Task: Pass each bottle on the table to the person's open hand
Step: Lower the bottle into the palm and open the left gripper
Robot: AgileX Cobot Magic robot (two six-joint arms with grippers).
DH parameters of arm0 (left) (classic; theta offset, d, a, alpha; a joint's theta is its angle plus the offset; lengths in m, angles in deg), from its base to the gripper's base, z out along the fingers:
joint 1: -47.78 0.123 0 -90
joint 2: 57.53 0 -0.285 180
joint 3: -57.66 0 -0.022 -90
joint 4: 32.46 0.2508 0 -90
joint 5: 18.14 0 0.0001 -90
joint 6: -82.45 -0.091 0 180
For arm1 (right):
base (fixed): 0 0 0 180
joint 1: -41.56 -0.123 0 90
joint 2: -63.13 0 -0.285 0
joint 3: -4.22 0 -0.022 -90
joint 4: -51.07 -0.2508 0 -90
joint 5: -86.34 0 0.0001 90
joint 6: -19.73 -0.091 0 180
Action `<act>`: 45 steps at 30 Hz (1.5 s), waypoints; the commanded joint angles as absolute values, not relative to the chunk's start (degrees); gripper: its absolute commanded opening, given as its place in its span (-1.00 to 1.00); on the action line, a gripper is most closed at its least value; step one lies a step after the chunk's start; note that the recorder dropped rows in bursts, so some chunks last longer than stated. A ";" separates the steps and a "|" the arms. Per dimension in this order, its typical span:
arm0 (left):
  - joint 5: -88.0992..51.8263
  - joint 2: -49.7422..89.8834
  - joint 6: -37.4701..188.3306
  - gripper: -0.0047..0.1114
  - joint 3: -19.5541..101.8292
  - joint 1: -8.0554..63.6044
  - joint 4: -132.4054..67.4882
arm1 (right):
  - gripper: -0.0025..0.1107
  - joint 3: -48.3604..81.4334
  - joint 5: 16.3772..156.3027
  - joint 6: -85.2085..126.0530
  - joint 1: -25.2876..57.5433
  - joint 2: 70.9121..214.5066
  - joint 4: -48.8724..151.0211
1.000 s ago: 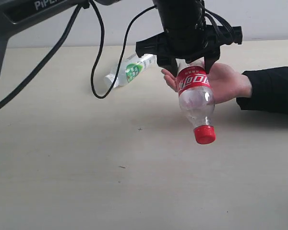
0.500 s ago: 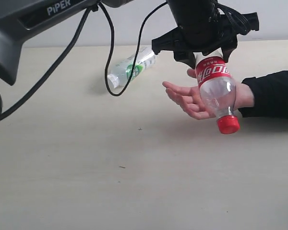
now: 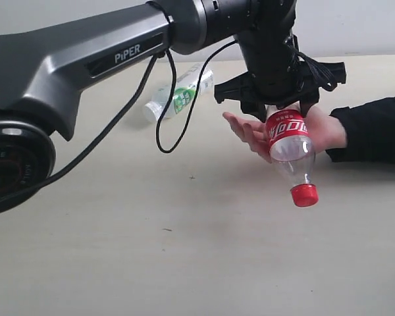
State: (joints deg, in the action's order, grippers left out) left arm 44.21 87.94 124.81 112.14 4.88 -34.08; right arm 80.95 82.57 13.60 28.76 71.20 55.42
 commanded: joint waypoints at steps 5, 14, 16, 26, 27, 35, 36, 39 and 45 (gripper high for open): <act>42.46 88.59 124.77 -0.92 112.51 4.84 -33.70 | -0.96 81.11 82.54 13.63 28.94 70.91 55.49; 43.41 88.59 124.64 -0.92 112.51 4.96 -33.70 | -0.96 81.11 82.54 13.63 28.94 70.91 55.49; 43.41 88.59 124.64 -0.92 112.51 4.96 -33.70 | -0.96 81.11 82.54 13.63 28.94 70.91 55.49; 43.41 88.59 124.16 0.10 112.51 4.96 -33.92 | -0.96 81.11 82.54 13.63 28.94 70.91 55.49; 43.41 88.61 124.16 0.21 112.51 4.96 -33.92 | -0.96 81.11 82.54 13.63 28.94 70.91 55.49; 43.54 88.72 123.25 0.31 112.51 4.96 -33.92 | -0.96 81.11 82.54 13.63 28.94 70.91 55.49; 43.54 88.72 123.13 0.31 112.51 4.96 -33.92 | -0.96 81.11 82.54 13.63 28.94 70.91 55.49; 43.43 88.72 123.13 0.31 112.51 4.96 -33.92 | -0.96 81.11 82.54 13.63 28.94 70.91 55.49; 42.50 88.21 122.89 0.31 112.51 4.96 -33.92 | -0.96 81.11 82.54 13.63 28.94 70.91 55.49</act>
